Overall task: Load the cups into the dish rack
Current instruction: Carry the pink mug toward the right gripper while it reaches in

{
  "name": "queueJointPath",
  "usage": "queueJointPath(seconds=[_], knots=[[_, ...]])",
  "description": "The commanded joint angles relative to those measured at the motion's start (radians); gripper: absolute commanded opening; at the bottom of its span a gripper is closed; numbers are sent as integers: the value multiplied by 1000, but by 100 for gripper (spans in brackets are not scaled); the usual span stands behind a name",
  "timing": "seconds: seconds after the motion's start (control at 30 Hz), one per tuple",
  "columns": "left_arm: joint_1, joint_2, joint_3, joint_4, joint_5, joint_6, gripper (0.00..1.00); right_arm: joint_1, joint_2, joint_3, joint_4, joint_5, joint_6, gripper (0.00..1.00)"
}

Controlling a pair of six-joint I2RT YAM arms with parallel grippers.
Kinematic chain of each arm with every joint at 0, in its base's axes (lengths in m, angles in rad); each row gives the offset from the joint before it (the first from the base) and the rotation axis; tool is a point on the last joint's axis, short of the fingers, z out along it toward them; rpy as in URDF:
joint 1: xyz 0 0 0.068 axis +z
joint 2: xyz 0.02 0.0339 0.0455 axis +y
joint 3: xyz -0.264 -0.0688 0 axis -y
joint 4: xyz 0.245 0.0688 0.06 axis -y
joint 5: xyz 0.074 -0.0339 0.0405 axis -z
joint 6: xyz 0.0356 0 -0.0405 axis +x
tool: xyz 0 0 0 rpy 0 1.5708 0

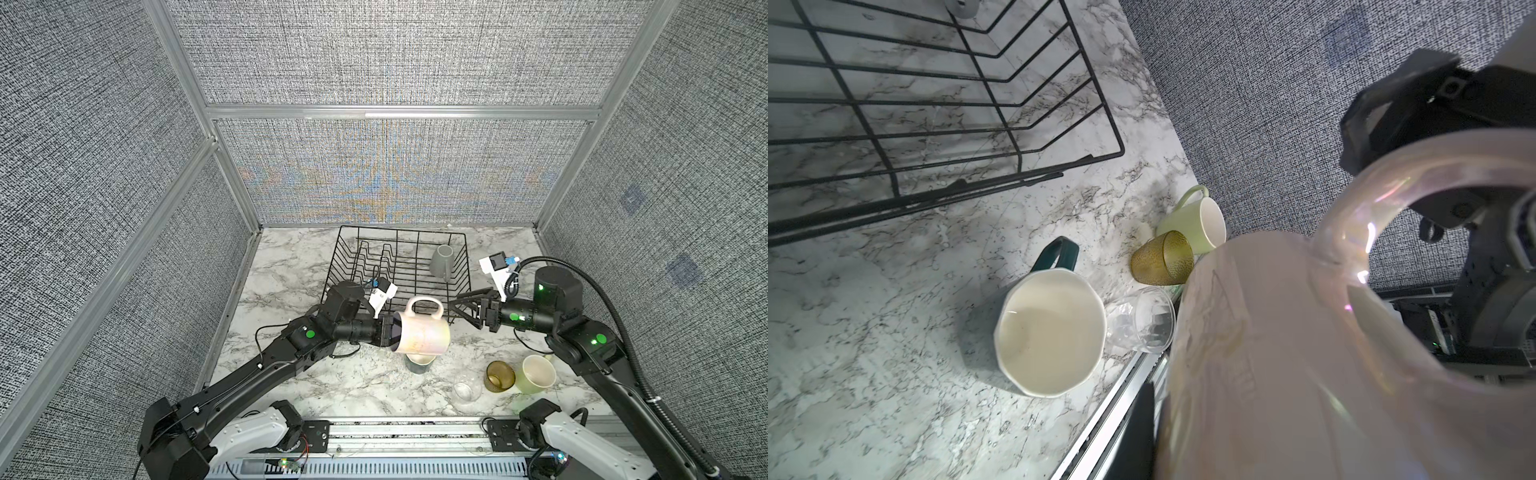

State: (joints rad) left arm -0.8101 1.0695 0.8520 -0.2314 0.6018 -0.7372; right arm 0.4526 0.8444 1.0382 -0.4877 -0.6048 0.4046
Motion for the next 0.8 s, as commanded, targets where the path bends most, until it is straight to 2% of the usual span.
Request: queueJointPath(seconds=[0.0,0.07,0.17,0.23,0.3,0.37,0.47,0.57,0.67,0.7,0.77], knots=[[2,-8,0,101,11,14,0,1,21,53,-73,65,36,59],[2,-23,15,53,-110,19,0,2,42,79,-64,35,153,59],[2,-60,18,29,-349,39,0,4,58,66,26,25,470,59],[2,-70,-1,88,-434,93,0,24,59,18,154,21,677,59],[1,-57,-10,144,-491,126,0,48,61,-7,263,22,792,59],[1,-27,-2,185,-507,165,0,73,69,-9,331,31,857,59],[2,46,42,181,-475,222,0,99,91,-9,412,22,941,59],[0,115,86,184,-449,251,0,113,139,0,424,-12,1041,60],[-1,144,77,253,-465,279,0,118,189,31,344,-50,1093,60],[-2,144,61,297,-472,298,0,118,191,56,259,-29,1078,60],[-1,145,16,407,-480,361,0,125,161,82,95,92,1052,61]])
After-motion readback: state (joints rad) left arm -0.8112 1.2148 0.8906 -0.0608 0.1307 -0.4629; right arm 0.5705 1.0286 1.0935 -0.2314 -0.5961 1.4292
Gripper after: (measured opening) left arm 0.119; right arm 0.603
